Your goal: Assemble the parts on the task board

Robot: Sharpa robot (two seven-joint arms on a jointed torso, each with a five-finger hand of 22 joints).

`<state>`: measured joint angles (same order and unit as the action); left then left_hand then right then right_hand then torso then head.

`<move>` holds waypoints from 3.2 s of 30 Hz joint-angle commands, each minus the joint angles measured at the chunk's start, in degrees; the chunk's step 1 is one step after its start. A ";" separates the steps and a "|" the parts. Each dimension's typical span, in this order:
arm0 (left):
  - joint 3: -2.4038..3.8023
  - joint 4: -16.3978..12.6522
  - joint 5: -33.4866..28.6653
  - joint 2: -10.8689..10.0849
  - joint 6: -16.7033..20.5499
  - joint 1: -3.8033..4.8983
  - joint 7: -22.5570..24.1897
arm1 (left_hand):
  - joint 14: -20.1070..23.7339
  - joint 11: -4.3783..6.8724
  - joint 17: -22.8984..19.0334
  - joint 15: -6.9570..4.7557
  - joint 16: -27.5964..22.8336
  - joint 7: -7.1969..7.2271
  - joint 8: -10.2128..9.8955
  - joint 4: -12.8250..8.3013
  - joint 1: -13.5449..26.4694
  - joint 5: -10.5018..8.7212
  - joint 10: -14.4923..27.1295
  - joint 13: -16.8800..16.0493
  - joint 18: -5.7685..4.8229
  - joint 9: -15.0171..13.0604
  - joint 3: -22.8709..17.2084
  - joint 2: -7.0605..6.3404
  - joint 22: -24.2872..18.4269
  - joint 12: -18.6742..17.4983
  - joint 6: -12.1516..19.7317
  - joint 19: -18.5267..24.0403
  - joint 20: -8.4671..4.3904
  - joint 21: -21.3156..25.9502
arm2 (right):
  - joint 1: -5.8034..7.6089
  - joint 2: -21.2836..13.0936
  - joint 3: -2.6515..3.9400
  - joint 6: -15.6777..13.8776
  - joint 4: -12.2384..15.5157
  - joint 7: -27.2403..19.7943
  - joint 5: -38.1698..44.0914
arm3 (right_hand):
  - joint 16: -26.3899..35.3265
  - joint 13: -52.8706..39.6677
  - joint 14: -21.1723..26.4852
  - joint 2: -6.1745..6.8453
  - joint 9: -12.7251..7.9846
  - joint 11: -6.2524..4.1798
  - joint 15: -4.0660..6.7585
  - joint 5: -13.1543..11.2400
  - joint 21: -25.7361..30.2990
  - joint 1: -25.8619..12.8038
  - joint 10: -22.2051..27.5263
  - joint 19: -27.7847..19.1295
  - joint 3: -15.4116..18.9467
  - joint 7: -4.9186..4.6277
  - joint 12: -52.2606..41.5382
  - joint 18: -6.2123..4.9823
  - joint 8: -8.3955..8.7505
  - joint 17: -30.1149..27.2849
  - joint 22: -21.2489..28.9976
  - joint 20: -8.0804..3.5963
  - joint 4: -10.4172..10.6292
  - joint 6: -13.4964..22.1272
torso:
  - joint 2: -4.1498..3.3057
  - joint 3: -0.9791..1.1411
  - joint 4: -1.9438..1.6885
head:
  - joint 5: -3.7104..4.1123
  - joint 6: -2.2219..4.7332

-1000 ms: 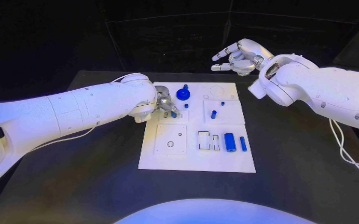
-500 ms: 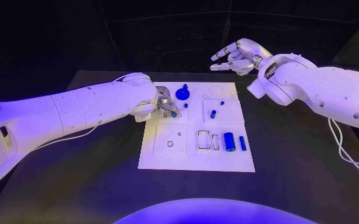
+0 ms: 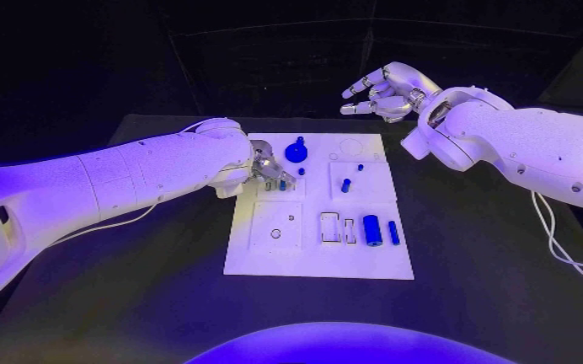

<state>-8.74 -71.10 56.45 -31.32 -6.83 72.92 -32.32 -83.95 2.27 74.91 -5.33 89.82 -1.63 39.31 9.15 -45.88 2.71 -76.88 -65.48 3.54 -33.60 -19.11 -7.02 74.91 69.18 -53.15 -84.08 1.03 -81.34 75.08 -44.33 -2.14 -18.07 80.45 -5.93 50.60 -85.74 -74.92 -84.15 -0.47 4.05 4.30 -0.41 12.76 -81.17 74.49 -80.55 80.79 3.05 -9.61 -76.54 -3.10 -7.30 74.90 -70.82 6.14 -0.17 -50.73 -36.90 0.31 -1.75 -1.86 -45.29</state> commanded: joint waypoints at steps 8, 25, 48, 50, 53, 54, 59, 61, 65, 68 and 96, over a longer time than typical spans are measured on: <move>1.43 -1.87 0.09 -1.72 3.17 0.28 1.10 | -6.05 0.24 15.09 -0.60 0.18 0.24 0.46 2.47 -1.14 -0.06 -0.07 0.29 -0.70 -0.11 6.52 -0.51 2.24 -0.15 0.11 -1.20 -0.77 -0.08 | 0.12 -0.04 0.04 0.30 -0.19 -0.41 0.09 | 0.21 -2.21 -3.73 -0.46 -0.07 0.14 0.42 0.27 0.35 -0.22 0.47 -0.56 0.61 0.11 0.41 -0.89 -0.26 5.56 0.15 -0.06 0.10 -0.18 | 0.07 0.03 0.02 | 0.14 0.19; 7.32 4.75 -1.07 -2.53 -8.64 4.17 2.93 | -6.05 -3.11 15.09 2.21 0.18 -3.66 -6.81 2.09 -12.24 0.10 6.26 8.38 0.36 4.92 12.74 4.00 -3.00 -7.47 7.14 1.01 1.57 4.12 | 0.11 0.35 0.03 0.50 -0.82 -0.43 0.09 | 0.25 -2.19 -3.72 -0.48 -0.07 0.15 0.42 0.19 0.41 -0.31 0.48 -0.60 0.72 0.11 0.43 -0.91 -0.27 5.48 0.25 -0.06 0.16 -0.15 | -0.03 0.13 -0.06 | -0.42 1.16; 6.49 22.53 2.98 6.66 -13.25 3.09 5.46 | -6.05 -3.15 15.09 2.35 0.18 -3.63 -7.33 3.06 -13.15 0.09 5.47 7.63 0.19 6.66 15.38 5.77 -1.66 -6.14 5.57 0.41 2.05 3.28 | 0.10 1.29 0.02 0.75 -1.30 -0.53 0.25 | 0.29 -2.17 -3.71 -0.57 -0.08 0.15 0.41 0.08 0.46 -0.38 0.49 -0.63 0.87 0.10 0.44 -0.92 -0.27 5.43 0.33 -0.06 0.21 -0.10 | -0.02 -0.01 -0.04 | -0.81 0.93; 6.49 23.15 3.15 7.18 -13.33 2.88 5.63 | -6.05 -3.13 15.09 2.34 0.18 -3.61 -7.33 3.12 -13.19 0.08 5.40 7.56 0.15 6.75 15.55 5.86 -1.50 -6.04 5.45 0.34 2.05 3.17 | 0.10 1.40 0.02 0.80 -1.34 -0.55 0.27 | 0.29 -2.17 -3.71 -0.58 -0.09 0.15 0.41 0.09 0.46 -0.37 0.49 -0.63 0.87 0.10 0.44 -0.92 -0.27 5.43 0.34 -0.06 0.20 -0.09 | -0.01 0.01 -0.02 | -0.88 0.89; 6.49 23.67 3.48 7.69 -13.39 2.63 5.81 | -6.05 -3.08 15.09 2.31 0.18 -3.54 -7.31 3.26 -13.30 0.08 5.26 7.43 0.11 6.92 15.90 6.06 -1.26 -5.84 5.15 0.24 2.05 3.01 | 0.09 1.53 0.02 0.88 -1.38 -0.58 0.38 | 0.31 -2.16 -3.71 -0.88 -0.10 0.14 0.42 0.44 0.52 -0.09 0.50 -0.63 0.88 0.10 0.45 -0.93 -0.29 5.42 0.39 -0.07 0.08 -0.03 | 0.00 0.05 0.07 | -0.90 1.02; 6.49 23.82 3.59 7.86 -13.42 2.57 5.85 | -6.05 -3.08 15.09 2.31 0.18 -3.54 -7.31 3.26 -13.31 0.08 5.26 7.43 0.11 6.93 15.91 6.07 -1.25 -5.83 5.14 0.24 2.05 3.00 | 0.09 1.57 0.02 0.90 -1.40 -0.59 0.45 | 0.31 -2.16 -3.71 -0.93 -0.10 0.14 0.43 0.53 0.52 -0.05 0.50 -0.63 0.89 0.10 0.45 -0.93 -0.30 5.43 0.39 -0.07 0.06 -0.03 | 0.01 0.05 0.06 | -0.85 1.02; 6.49 24.58 3.92 8.53 -13.89 2.40 5.74 | -6.05 -3.00 15.09 2.26 0.18 -3.43 -7.24 3.31 -13.61 0.08 5.08 7.26 0.08 7.14 16.32 6.31 -1.09 -5.58 4.67 0.18 2.02 2.90 | 0.09 1.66 0.02 0.94 -1.47 -0.61 0.66 | 0.31 -2.16 -3.71 -0.93 -0.10 0.14 0.43 0.53 0.52 -0.05 0.50 -0.63 0.89 0.10 0.45 -0.93 -0.30 5.43 0.39 -0.07 0.06 -0.03 | 0.02 0.04 0.03 | -0.85 0.93; 6.49 24.91 4.00 8.77 -14.15 2.35 5.64 | -6.05 -2.97 15.09 2.24 0.18 -3.40 -7.22 3.31 -13.73 0.09 5.04 7.24 0.07 7.21 16.46 6.39 -1.02 -5.53 4.53 0.15 2.01 2.85 | 0.09 1.67 0.02 0.95 -1.48 -0.61 0.69 | 0.31 -2.16 -3.71 -0.94 -0.10 0.14 0.43 0.54 0.52 -0.05 0.51 -0.63 0.89 0.10 0.45 -0.93 -0.30 5.42 0.39 -0.07 0.06 -0.03 | 0.00 0.05 0.04 | -0.87 0.91; 6.49 25.63 4.07 9.28 -14.68 2.18 5.51 | -6.05 -2.92 15.09 2.20 0.18 -3.34 -7.20 3.26 -14.05 0.09 5.00 7.24 0.06 7.36 16.70 6.56 -0.95 -5.47 4.28 0.13 1.98 2.81 | 0.09 1.71 0.02 0.97 -1.50 -0.61 0.73 | 0.33 -2.14 -3.71 -1.00 -0.10 0.14 0.43 0.66 0.54 -0.01 0.52 -0.64 0.90 0.10 0.47 -0.94 -0.31 5.40 0.42 -0.07 0.04 -0.02 | 0.02 0.06 0.00 | -0.88 0.93; 6.49 26.12 4.10 9.63 -14.86 1.93 5.54 | -6.05 -2.88 15.09 2.17 0.18 -3.30 -7.20 3.18 -14.33 0.09 4.95 7.19 0.04 7.48 16.84 6.70 -0.84 -5.37 4.13 0.09 1.95 2.74 | 0.09 1.76 0.02 0.97 -1.51 -0.63 0.74 | 0.33 -2.14 -3.71 -1.00 -0.10 0.14 0.43 0.66 0.54 -0.01 0.52 -0.64 0.90 0.10 0.47 -0.94 -0.31 5.40 0.42 -0.07 0.04 -0.02 | -0.02 0.08 -0.03 | -0.86 0.95; 6.48 27.29 4.12 10.60 -16.35 1.17 5.63 | -6.05 -2.68 15.09 2.01 0.18 -3.08 -7.15 2.20 -16.57 0.09 4.74 7.12 -0.04 8.24 17.57 7.79 -0.42 -5.02 3.19 -0.03 1.81 2.50 | 0.09 2.12 0.02 1.15 -1.73 -0.72 0.75 | 0.33 -2.14 -3.71 -1.00 -0.10 0.14 0.43 0.66 0.54 -0.01 0.52 -0.64 0.90 0.10 0.47 -0.94 -0.31 5.40 0.42 -0.07 0.04 -0.02 | 0.02 0.10 -0.05 | -0.87 0.85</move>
<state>-2.28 -43.85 60.21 -20.81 -22.20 74.02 -27.23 -83.95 -0.40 74.91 -3.26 89.82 -4.60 32.19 11.53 -61.85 2.70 -71.77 -58.29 3.53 -25.45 -1.59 0.78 74.44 63.90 -49.56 -83.78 2.97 -78.56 75.05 -42.28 -2.15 -17.26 78.70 -6.13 51.23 -85.74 -74.93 -84.15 -0.93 4.04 4.50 -0.41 13.14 -80.96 74.48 -80.35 80.67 3.78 -9.62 -76.32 -3.10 -7.31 74.91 -70.49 6.01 -0.07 -50.72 -36.89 0.38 -1.81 -2.72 -44.45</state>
